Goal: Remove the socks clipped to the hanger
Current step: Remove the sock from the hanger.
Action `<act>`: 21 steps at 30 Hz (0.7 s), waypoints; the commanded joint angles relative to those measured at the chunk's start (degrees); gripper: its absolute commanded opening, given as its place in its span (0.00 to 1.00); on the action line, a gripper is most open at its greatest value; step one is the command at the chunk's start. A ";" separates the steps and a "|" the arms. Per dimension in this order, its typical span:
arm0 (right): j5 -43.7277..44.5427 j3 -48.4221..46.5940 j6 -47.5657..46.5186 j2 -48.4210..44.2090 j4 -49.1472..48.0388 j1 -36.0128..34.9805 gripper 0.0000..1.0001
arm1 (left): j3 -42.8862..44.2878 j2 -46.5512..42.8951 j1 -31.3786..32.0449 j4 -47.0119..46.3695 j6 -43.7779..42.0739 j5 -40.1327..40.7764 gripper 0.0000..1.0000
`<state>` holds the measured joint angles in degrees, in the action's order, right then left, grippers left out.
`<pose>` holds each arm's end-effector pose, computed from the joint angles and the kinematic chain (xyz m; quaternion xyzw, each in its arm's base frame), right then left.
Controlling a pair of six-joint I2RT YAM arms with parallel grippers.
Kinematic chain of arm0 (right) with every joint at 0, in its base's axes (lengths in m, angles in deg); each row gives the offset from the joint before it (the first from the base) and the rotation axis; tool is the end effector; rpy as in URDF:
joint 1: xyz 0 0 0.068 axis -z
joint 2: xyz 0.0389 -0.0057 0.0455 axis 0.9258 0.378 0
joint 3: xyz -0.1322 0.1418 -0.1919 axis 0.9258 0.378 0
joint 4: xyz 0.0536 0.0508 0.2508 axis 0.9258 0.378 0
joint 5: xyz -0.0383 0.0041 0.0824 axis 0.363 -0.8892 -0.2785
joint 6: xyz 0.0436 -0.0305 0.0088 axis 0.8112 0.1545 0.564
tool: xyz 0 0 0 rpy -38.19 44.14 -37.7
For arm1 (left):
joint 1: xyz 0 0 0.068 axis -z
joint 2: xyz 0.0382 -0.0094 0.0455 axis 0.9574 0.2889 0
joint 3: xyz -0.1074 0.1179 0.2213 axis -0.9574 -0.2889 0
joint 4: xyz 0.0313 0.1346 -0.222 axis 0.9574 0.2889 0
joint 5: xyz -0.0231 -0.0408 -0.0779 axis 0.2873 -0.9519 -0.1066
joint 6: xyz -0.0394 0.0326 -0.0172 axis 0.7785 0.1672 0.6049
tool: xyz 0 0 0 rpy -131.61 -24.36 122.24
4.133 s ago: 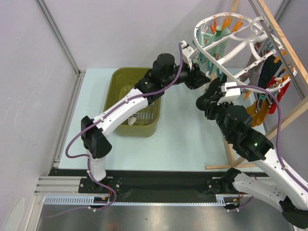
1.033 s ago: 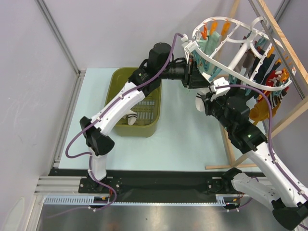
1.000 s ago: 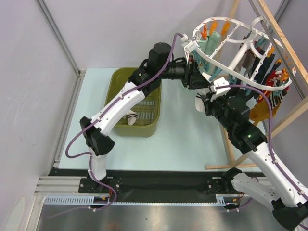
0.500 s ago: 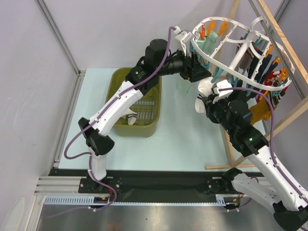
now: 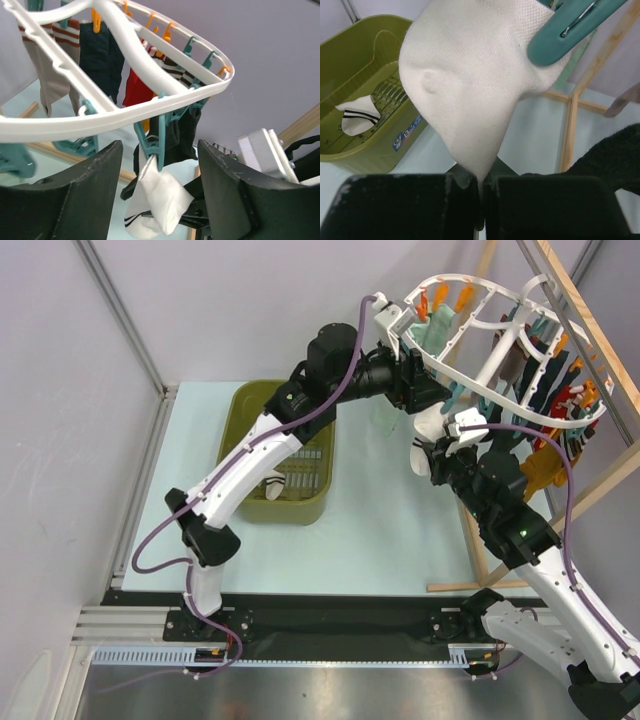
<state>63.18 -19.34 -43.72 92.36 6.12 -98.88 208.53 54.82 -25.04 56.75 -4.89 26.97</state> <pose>0.1541 0.0863 0.3912 -0.1830 0.7157 0.0887 0.6682 0.2753 -0.3306 0.5061 0.3269 0.6217 -0.5119 0.4945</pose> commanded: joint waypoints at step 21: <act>-2.38 0.64 1.63 -0.65 -3.47 1.74 0.00 | 1.88 4.05 0.44 -8.18 -2.00 -4.15 0.63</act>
<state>61.63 -18.51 -42.43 91.60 5.69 -97.48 210.37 59.83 -24.78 53.10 -5.70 25.02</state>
